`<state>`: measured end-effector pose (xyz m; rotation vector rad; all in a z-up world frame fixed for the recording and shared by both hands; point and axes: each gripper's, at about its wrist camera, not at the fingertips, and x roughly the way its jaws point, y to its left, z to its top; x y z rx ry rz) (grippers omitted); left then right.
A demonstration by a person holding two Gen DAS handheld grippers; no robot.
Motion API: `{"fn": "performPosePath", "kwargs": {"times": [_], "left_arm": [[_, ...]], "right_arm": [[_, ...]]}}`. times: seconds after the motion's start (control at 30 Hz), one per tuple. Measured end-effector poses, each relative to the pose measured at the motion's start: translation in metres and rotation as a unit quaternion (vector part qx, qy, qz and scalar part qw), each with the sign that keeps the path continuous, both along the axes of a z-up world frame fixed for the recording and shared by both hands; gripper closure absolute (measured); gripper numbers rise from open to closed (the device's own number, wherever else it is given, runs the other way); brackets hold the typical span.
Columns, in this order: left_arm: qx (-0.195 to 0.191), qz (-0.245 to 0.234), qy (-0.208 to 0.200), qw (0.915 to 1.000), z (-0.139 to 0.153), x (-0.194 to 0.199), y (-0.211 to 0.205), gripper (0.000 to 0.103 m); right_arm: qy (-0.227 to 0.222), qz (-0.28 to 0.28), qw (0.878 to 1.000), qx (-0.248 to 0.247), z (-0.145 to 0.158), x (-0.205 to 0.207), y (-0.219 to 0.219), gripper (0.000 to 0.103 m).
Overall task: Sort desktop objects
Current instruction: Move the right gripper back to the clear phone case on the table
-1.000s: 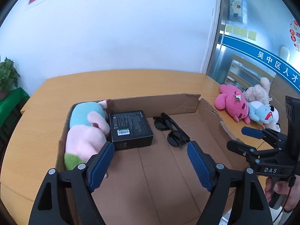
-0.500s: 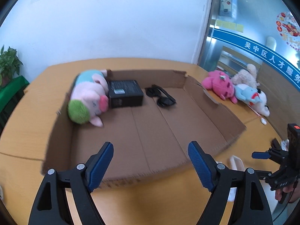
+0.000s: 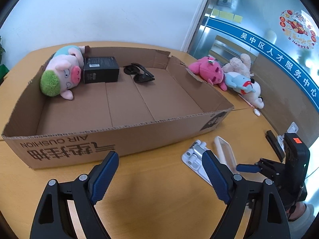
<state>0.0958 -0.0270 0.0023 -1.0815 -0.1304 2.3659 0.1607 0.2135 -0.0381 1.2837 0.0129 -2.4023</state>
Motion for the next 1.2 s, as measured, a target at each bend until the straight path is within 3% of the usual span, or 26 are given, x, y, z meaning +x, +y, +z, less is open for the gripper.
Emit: {"fn": "performPosePath", "kwargs": {"times": [0.3, 0.5, 0.63, 0.77, 0.9, 1.03, 1.07, 1.13, 1.17, 1.2], "left_arm": [[0.018, -0.009, -0.025, 0.9995, -0.013, 0.003, -0.001, 0.017], [0.050, -0.037, -0.059, 0.9963, -0.025, 0.003, 0.003, 0.017], [0.059, -0.054, -0.098, 0.9920, -0.041, 0.001, 0.014, 0.017], [0.088, -0.061, -0.132, 0.9854, -0.053, 0.002, 0.018, 0.017], [0.115, -0.046, -0.178, 0.9762, -0.066, 0.003, 0.021, 0.018], [0.149, -0.039, -0.207, 0.9661, -0.069, 0.008, 0.021, 0.019], [0.152, -0.039, -0.204, 0.9664, -0.070, 0.010, 0.022, 0.023], [0.149, -0.039, -0.206, 0.9662, -0.073, 0.009, 0.025, 0.046], [0.148, -0.038, -0.215, 0.9646, -0.077, 0.007, 0.027, 0.066], [0.145, -0.037, -0.222, 0.9635, -0.080, 0.006, 0.028, 0.071]], "right_arm": [[0.031, 0.093, 0.995, 0.026, 0.000, 0.010, -0.056, 0.016], [0.026, 0.119, 0.993, 0.001, 0.002, 0.009, -0.065, 0.017], [0.025, 0.124, 0.992, -0.026, 0.014, 0.008, -0.041, 0.016], [0.022, 0.092, 0.994, -0.047, 0.026, -0.011, 0.001, 0.016], [-0.021, 0.058, 0.992, -0.106, 0.017, -0.048, 0.039, 0.016], [-0.051, 0.055, 0.989, -0.127, 0.005, -0.070, 0.041, 0.016], [-0.059, 0.054, 0.988, -0.135, 0.001, -0.073, 0.039, 0.016], [-0.067, 0.055, 0.985, -0.149, -0.005, -0.077, 0.038, 0.016], [-0.072, 0.059, 0.982, -0.162, -0.007, -0.077, 0.037, 0.016], [-0.074, 0.064, 0.980, -0.173, -0.008, -0.075, 0.036, 0.016]]}}
